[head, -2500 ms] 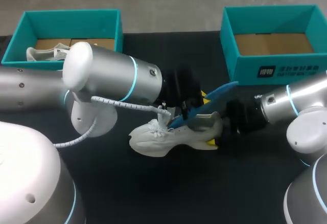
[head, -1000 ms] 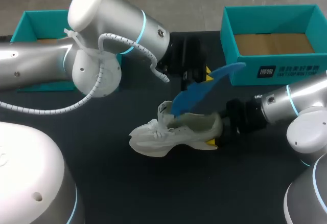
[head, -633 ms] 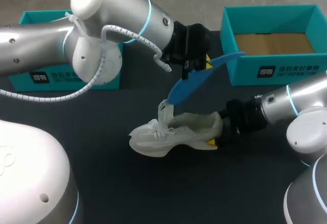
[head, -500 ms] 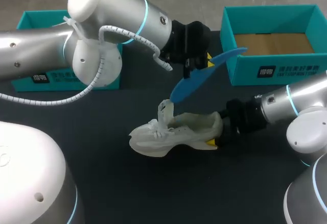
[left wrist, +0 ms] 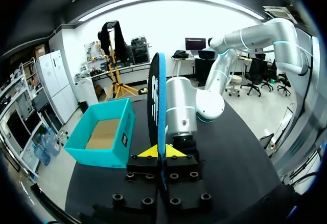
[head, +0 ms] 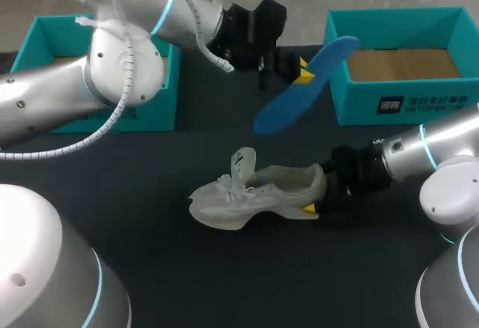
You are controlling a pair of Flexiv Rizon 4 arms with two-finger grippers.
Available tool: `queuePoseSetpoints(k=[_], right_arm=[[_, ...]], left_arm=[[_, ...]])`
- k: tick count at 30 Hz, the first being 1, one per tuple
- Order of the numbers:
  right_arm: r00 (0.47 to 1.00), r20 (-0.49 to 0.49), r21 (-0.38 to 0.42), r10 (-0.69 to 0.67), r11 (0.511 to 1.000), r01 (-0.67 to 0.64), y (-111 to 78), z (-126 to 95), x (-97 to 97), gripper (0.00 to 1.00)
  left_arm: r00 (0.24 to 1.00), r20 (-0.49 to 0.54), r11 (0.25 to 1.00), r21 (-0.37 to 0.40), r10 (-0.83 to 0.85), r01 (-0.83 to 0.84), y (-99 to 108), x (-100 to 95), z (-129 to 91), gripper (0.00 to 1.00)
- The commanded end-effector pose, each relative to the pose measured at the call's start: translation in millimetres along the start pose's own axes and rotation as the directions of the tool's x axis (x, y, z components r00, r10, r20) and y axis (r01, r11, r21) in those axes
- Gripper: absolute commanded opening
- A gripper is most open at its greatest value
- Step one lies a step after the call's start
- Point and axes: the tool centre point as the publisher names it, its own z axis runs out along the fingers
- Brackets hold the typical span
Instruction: Take the shoe out of the shoebox, open the shoe tongue, remove and reinsert the insole, then place the shoe into the shoebox
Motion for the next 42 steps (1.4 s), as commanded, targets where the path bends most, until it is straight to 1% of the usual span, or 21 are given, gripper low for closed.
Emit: queuePoseSetpoints(k=[1,4,7,10,15,20,22,23,40,42], right_arm=[[1.0,0.001,0.002,-0.001,1.0,0.001,-2.7,3,0.9,0.0],[1.0,0.001,0.002,-0.001,1.0,0.001,-2.7,3,0.9,0.0],[1.0,0.001,0.002,-0.001,1.0,0.001,-2.7,3,0.9,0.0],[1.0,0.001,0.002,-0.001,1.0,0.001,-2.7,3,0.9,0.0],[1.0,0.001,0.002,-0.001,1.0,0.001,-2.7,3,0.9,0.0],[1.0,0.001,0.002,-0.001,1.0,0.001,-2.7,3,0.9,0.0],[1.0,0.001,0.002,-0.001,1.0,0.001,-2.7,3,0.9,0.0],[1.0,0.001,0.002,-0.001,1.0,0.001,-2.7,3,0.9,0.0],[1.0,0.001,0.002,-0.001,1.0,0.001,-2.7,3,0.9,0.0],[1.0,0.001,0.002,-0.001,1.0,0.001,-2.7,3,0.9,0.0]], left_arm=[[0.999,-0.04,1.0,0.027,-0.003,0.004,-2,-1.4,-4,0.0],[0.997,-0.079,0.999,0.047,-0.013,0.016,-8,2.8,-6,0.0],[0.986,-0.157,0.995,0.082,-0.051,0.064,-15,9.6,-6,0.0],[0.975,-0.211,0.991,0.099,-0.067,0.09,-20,18.4,-6,0.0],[0.963,-0.245,0.98,0.13,-0.113,0.148,-30,27.5,-8,0.0],[0.934,-0.296,0.941,0.207,-0.202,0.269,-40,33.7,-15,0.0],[0.921,-0.317,0.917,0.251,-0.225,0.31,-45,36.8,-19,0.0],[0.916,-0.332,0.913,0.255,-0.226,0.317,-47,39.1,-19,0.0],[0.919,-0.328,0.915,0.258,-0.219,0.31,-49,41.1,-20,0.0],[0.905,-0.343,0.887,0.293,-0.251,0.357,-52,39.6,-16,0.0]])
